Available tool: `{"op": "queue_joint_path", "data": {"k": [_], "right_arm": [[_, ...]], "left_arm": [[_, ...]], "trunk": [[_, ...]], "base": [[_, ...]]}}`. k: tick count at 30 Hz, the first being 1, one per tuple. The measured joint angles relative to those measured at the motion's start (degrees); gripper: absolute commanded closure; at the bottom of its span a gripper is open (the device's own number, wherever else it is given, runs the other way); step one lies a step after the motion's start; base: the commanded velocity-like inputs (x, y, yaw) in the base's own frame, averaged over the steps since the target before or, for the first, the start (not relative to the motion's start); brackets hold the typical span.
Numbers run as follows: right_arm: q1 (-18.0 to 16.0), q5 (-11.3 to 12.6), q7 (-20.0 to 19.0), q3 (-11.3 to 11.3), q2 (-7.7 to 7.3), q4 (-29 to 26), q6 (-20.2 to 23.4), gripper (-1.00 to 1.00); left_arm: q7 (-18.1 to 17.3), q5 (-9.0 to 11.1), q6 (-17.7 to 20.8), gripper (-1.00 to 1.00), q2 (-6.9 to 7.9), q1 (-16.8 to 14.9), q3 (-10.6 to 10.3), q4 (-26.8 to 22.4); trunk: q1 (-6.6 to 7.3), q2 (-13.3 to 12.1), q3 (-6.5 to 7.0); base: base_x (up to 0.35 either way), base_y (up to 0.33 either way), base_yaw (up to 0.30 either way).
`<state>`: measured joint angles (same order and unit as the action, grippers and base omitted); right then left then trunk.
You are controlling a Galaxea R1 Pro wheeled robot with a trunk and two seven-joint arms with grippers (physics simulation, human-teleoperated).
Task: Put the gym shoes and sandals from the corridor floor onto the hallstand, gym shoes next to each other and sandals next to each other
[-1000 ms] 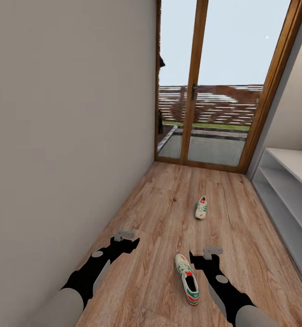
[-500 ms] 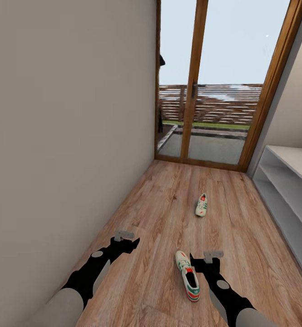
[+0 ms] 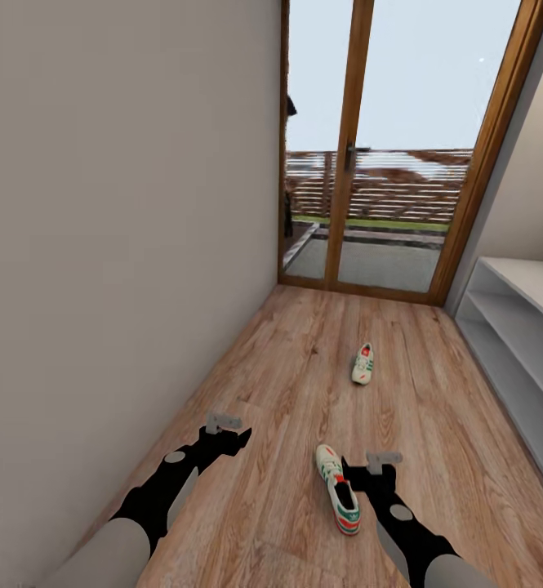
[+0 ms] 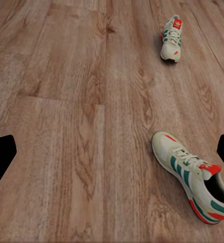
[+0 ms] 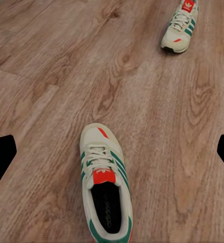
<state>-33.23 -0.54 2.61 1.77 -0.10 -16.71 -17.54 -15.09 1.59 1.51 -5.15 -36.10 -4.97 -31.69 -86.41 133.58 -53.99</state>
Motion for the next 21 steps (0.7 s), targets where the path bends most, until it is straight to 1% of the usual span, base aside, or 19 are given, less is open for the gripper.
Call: {"op": "queue_joint_path", "data": {"k": [7, 21], "right_arm": [[0.04, 0.14, 0.02, -0.02, 0.03, 0.36, 0.02, -1.00], [0.04, 0.23, 0.02, -0.18, 0.02, 0.41, 0.03, -1.00]], "left_arm": [[-0.01, 0.00, 0.00, -1.00, 0.04, 0.00, 0.00, 0.00], [-0.01, 0.00, 0.00, -1.00, -0.01, 0.00, 0.00, 0.03]], "trunk": [[-1.54, 2.81, -1.34], [-4.62, 8.42, -4.79]], "base": [[0.000, 0.000, 0.020], [0.000, 0.000, 0.094]]}}
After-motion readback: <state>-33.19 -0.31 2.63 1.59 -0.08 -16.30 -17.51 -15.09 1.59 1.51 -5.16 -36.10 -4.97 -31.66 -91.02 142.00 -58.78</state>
